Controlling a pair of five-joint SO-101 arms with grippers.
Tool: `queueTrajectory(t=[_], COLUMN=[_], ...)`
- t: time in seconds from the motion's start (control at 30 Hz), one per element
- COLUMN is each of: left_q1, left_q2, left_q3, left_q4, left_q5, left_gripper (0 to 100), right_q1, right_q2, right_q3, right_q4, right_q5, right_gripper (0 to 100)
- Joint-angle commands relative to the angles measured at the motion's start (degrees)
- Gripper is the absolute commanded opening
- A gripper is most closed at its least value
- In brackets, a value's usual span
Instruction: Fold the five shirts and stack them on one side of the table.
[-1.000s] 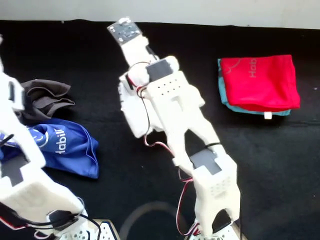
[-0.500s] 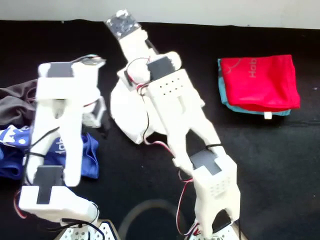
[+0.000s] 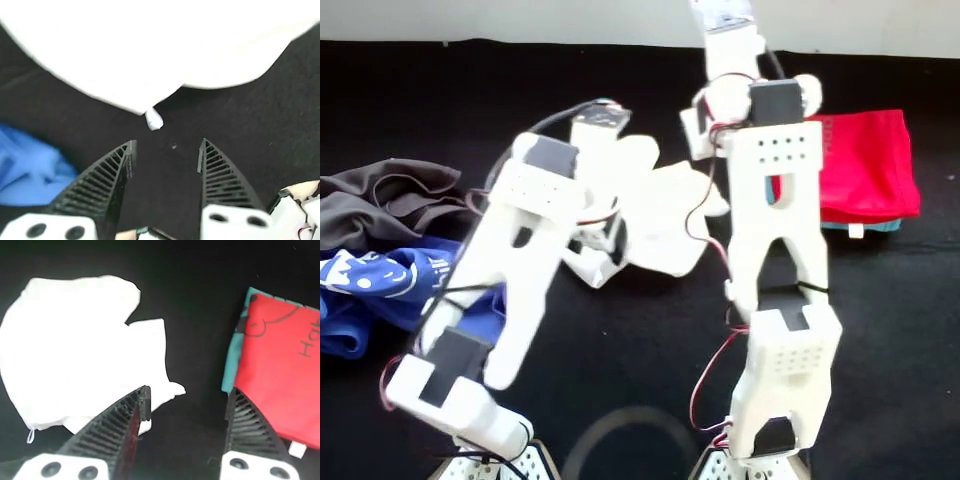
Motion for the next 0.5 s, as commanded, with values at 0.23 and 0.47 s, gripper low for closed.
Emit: queueTrajectory(t=[0.23, 0.47], left_q1=[0.40, 0.31], left_q2=[11.38, 18.15], left_q3=[-4.35, -11.82], left_q4=[-9.76, -10.02], left_q5=[0.79, 0.79], left_gripper=[21, 21], right_q1=[4.97, 5.23], right_q2=[-0.75, -0.66], right_q3=[-1.80, -1.80], right_q4=[1.36, 1.36], right_q5=[-0.18, -0.18], right_gripper=[24.1, 24.1])
